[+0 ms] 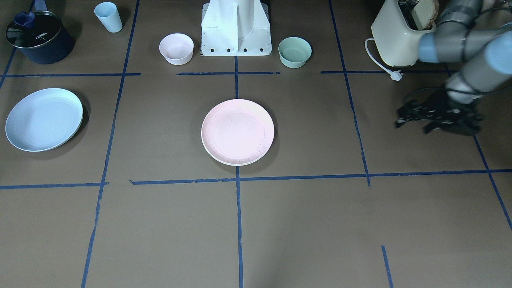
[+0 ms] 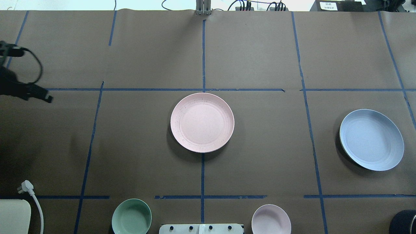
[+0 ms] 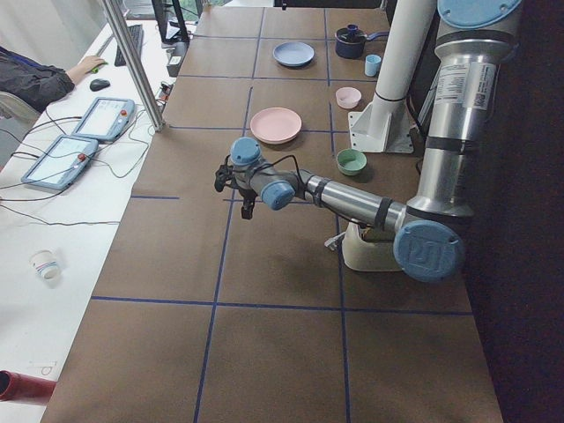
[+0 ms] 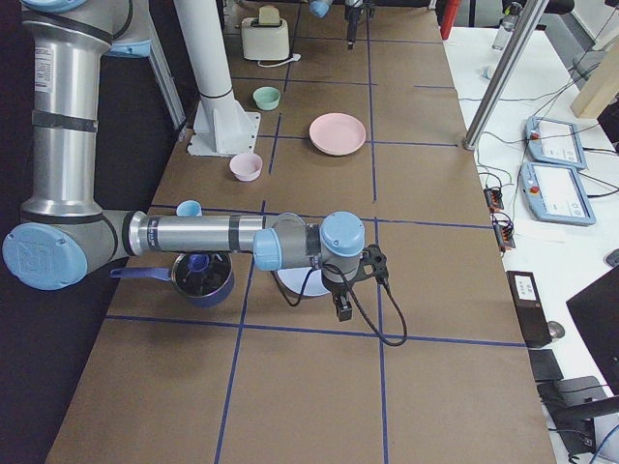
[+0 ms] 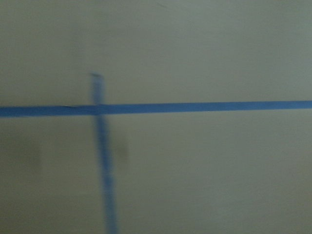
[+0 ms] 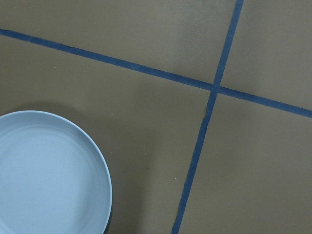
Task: Stack three plates with pink and blue
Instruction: 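Open the left gripper and withdraw the left arm, then move the right gripper toward the light blue plate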
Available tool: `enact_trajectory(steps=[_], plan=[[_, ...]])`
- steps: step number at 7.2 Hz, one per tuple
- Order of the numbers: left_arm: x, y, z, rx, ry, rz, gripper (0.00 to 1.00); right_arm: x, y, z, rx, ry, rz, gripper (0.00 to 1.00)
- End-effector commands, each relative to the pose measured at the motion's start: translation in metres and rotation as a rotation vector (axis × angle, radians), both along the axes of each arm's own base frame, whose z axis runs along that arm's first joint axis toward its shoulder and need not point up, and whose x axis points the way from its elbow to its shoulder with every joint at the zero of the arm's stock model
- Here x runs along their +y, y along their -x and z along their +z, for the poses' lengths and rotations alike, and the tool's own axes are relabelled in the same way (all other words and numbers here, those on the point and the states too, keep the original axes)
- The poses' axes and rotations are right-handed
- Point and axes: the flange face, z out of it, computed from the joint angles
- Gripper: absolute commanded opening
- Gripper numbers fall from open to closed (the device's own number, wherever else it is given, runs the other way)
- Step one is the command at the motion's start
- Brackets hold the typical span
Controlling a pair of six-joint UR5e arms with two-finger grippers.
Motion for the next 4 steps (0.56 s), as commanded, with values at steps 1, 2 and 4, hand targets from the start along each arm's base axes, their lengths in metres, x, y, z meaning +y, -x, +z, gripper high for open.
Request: enact_trajectory(steps=[1, 2, 4], plan=[[0.034, 0.125, 0.070, -0.042, -0.026, 0.045, 1.00, -0.001, 0.001, -0.001, -0.001, 0.003, 0.003, 1.00], [0.037, 0.147, 0.074, -0.068, 0.017, 0.054, 1.00, -0.001, 0.001, -0.002, -0.001, 0.003, 0.005, 1.00], [0.073, 0.206, 0.112, -0.078, 0.165, -0.028, 1.00, 0.000, 0.001, 0.003, -0.001, 0.032, 0.019, 1.00]])
